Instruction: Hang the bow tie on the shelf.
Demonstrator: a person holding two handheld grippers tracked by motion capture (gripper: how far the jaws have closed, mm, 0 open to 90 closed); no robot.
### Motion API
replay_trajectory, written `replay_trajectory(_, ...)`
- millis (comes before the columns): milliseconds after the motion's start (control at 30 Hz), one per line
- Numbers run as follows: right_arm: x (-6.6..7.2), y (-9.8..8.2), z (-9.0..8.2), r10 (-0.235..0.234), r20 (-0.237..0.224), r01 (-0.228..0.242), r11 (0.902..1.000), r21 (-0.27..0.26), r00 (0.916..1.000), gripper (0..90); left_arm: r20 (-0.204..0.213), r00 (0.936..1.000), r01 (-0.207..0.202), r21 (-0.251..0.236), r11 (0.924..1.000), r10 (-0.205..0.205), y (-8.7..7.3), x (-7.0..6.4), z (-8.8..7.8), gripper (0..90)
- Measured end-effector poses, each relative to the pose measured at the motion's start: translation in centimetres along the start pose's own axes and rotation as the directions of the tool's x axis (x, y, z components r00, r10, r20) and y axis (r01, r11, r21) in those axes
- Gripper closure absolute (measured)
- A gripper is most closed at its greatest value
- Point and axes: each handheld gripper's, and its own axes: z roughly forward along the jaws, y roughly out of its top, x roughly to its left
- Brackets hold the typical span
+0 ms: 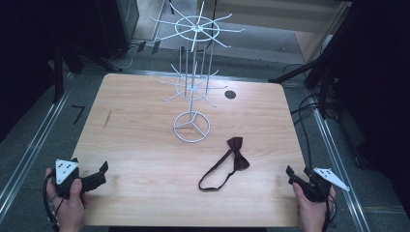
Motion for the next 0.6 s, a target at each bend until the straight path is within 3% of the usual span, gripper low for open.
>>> replay_trajectory(267,2.9,0.7,0.0,-0.046,-0.018,0.046,0.9987,0.021,0.9988,30.7,0.011,0.9999,0.002,0.000,1.0000,-0.002,0.0,0.0,0.0,0.0)
replay_trajectory(600,4.9,1.1,0.6,-0.025,-0.054,0.028,0.9978,0.061,0.9982,35.8,0.025,0.9996,0.015,0.000,0.9999,-0.015,0.0,0.1,0.1,0.1)
